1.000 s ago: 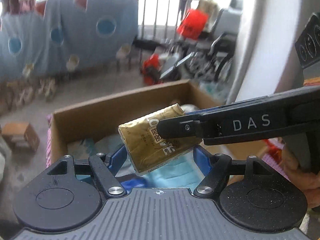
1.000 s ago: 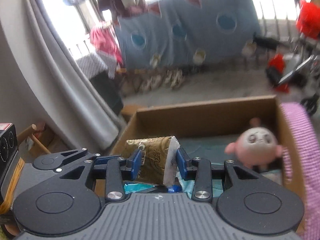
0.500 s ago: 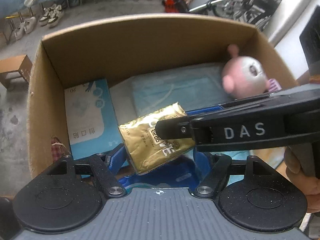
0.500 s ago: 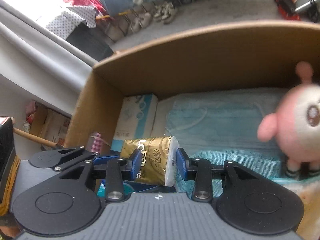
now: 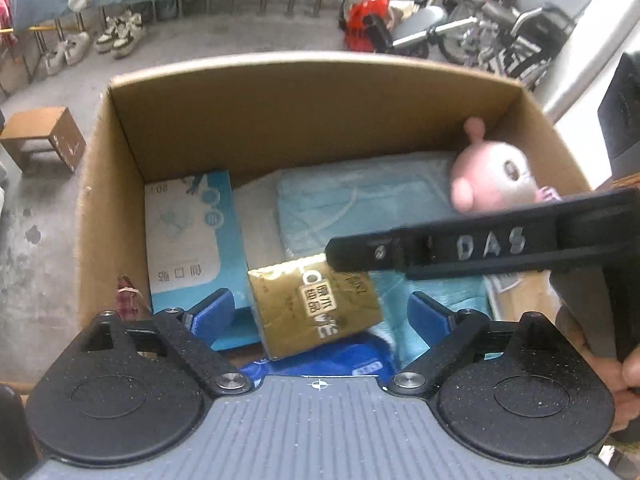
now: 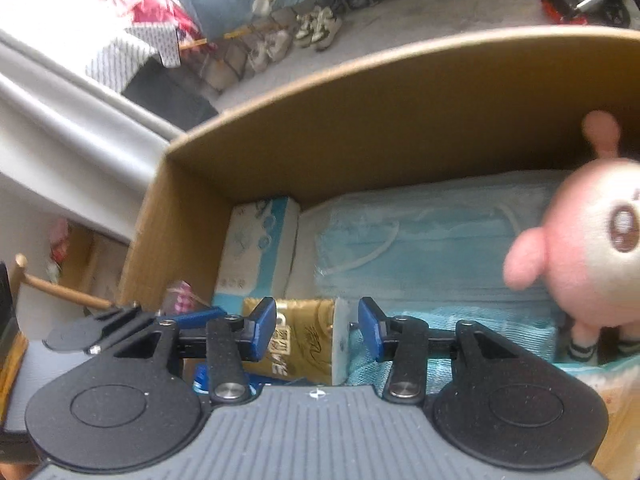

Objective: Organize soft objects
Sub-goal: 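Lower the gold pack into the box and open the right gripper, then move the right gripper to the round beige pad beside the scrunchie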

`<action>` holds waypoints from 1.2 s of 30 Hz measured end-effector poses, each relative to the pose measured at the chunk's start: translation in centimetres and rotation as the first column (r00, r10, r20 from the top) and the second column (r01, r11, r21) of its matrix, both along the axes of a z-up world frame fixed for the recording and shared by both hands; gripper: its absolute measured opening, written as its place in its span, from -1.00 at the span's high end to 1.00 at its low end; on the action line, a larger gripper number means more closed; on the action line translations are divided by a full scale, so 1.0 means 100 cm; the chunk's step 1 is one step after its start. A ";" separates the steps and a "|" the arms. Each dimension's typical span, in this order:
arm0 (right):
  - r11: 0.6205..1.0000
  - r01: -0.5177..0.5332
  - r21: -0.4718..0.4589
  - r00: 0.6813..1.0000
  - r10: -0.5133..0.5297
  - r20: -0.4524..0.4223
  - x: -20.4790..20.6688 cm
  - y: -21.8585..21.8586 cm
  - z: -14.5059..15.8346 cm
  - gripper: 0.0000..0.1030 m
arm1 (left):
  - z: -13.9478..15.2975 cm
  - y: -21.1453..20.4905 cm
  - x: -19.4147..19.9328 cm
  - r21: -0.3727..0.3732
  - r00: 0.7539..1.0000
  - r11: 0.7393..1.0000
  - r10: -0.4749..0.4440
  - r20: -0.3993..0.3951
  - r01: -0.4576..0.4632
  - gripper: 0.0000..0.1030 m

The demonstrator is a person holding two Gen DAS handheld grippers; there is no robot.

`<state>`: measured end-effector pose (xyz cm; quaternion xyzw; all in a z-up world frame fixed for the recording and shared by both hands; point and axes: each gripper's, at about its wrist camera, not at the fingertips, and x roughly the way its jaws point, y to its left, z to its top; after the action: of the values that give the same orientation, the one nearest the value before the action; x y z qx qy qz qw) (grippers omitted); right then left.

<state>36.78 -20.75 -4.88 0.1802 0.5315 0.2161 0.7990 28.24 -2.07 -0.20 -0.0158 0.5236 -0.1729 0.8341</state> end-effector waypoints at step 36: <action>0.885 0.414 0.215 0.889 -0.444 0.115 -0.305 -0.176 -0.005 -0.27 | -0.017 -0.085 -0.205 -0.191 0.939 0.937 -0.247 0.239 0.294 -0.89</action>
<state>6.33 -38.38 -5.33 0.3487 0.3899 0.0957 0.8469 7.74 -10.55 -1.90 -0.0185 0.4065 -0.3449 0.8458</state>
